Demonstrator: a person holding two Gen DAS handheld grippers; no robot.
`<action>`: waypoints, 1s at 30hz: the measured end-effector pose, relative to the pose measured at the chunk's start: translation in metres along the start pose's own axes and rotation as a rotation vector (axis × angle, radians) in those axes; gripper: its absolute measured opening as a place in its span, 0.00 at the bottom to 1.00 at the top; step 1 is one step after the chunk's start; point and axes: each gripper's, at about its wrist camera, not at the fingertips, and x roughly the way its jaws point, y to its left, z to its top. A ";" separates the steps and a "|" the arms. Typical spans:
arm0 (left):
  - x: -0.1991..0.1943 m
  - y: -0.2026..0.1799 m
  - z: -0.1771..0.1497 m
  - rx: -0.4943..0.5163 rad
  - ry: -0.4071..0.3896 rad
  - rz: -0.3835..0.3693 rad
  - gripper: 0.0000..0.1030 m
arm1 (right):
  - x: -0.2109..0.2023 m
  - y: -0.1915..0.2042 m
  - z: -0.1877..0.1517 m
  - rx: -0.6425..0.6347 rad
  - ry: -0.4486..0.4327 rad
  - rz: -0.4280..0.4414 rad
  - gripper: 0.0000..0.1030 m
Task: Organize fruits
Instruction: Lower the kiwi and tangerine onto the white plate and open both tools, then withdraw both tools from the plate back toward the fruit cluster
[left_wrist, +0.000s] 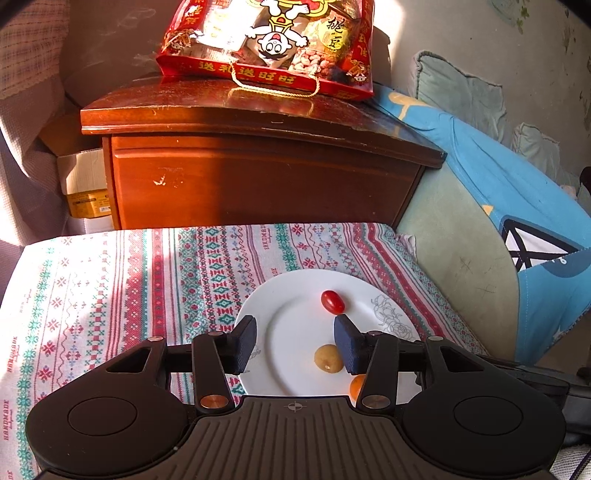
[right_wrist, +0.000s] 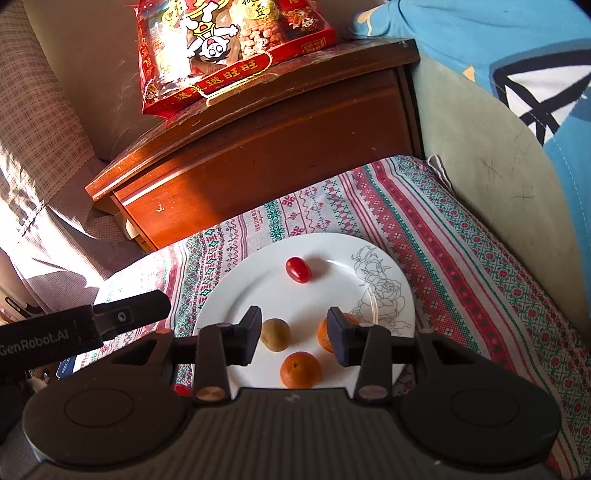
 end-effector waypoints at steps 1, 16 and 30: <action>-0.003 0.002 0.000 -0.006 0.000 0.001 0.44 | -0.002 0.003 -0.001 -0.007 -0.003 0.003 0.42; -0.035 0.030 -0.024 -0.039 0.019 0.086 0.47 | -0.017 0.031 -0.027 -0.042 0.004 0.050 0.45; -0.071 0.080 -0.042 -0.109 -0.001 0.174 0.48 | -0.030 0.056 -0.068 -0.075 0.062 0.135 0.45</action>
